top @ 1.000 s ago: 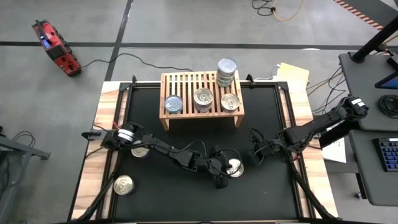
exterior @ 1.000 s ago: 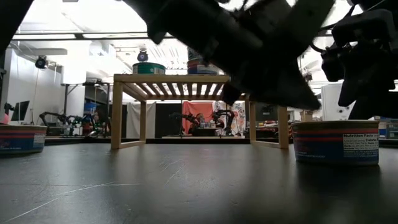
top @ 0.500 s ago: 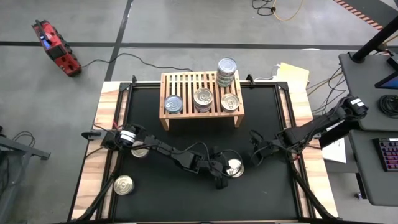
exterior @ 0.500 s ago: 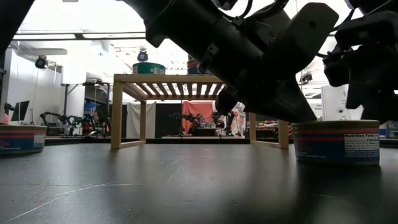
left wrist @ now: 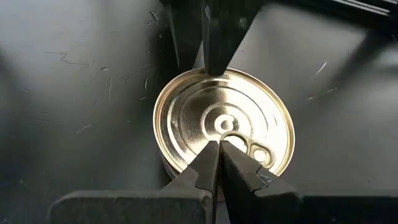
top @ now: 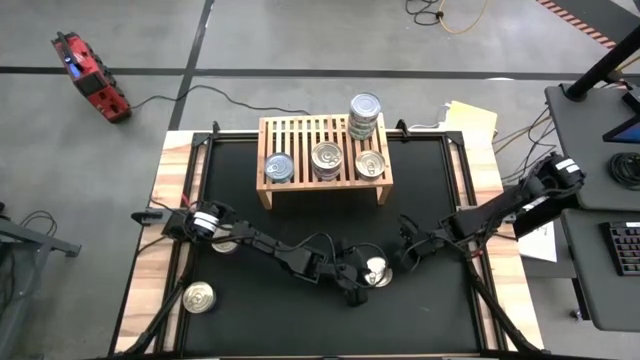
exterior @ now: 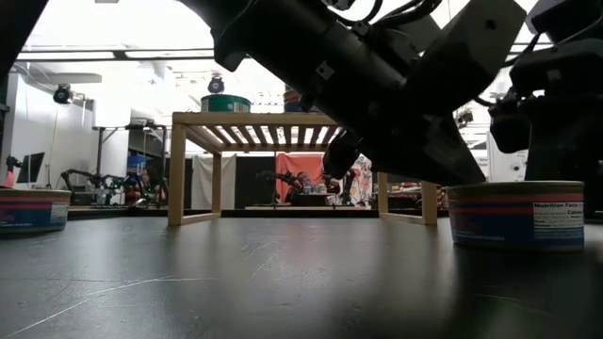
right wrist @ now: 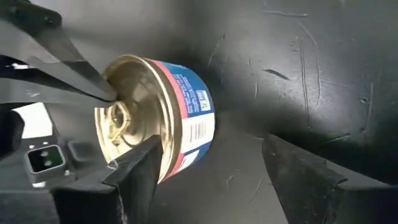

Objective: Stack canned seafood by type on shelf
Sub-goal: Stack the blue pink tuna can on top of the blue pink tuna can on the shelf

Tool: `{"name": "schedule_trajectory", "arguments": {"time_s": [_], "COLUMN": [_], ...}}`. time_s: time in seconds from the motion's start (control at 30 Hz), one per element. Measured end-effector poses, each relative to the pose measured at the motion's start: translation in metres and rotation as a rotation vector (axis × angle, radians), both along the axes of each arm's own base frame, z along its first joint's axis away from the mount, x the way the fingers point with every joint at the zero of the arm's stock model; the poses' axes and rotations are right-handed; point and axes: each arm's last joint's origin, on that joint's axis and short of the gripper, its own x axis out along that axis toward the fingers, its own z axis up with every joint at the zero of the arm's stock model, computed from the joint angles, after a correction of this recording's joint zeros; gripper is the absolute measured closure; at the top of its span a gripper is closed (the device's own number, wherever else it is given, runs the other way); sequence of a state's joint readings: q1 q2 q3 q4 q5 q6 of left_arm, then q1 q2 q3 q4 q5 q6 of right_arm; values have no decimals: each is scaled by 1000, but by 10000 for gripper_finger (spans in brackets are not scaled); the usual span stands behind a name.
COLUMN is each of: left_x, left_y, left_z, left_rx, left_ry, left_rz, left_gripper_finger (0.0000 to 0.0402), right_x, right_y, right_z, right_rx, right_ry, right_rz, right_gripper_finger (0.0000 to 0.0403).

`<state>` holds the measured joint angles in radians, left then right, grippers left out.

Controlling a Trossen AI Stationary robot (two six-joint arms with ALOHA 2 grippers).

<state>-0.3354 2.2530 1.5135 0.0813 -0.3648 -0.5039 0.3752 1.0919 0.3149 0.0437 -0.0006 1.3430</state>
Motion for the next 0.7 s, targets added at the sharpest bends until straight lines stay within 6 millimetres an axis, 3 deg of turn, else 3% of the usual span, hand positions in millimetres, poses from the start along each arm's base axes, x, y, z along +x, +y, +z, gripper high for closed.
{"name": "schedule_trajectory", "arguments": {"time_s": [0.23,0.4,0.6,0.7], "left_x": [-3,-7,-10,-11], "left_y": [-8,-7,-5,-5], "left_z": [0,11,40,38], "left_rx": [37,85,147,151], "left_ry": [-18,-6,-50,-20], "left_rz": [33,2,-34,-54], "left_gripper_finger": [401,401,401,401], "right_x": [5,5,5,5], "right_y": [2,2,2,2], "right_z": [-3,-3,-3,-3], "right_rx": [-11,-12,-11,-10], "right_ry": [-15,-11,-13,-12], "right_rz": [22,22,23,25], "right_gripper_finger": [135,144,144,137]}}
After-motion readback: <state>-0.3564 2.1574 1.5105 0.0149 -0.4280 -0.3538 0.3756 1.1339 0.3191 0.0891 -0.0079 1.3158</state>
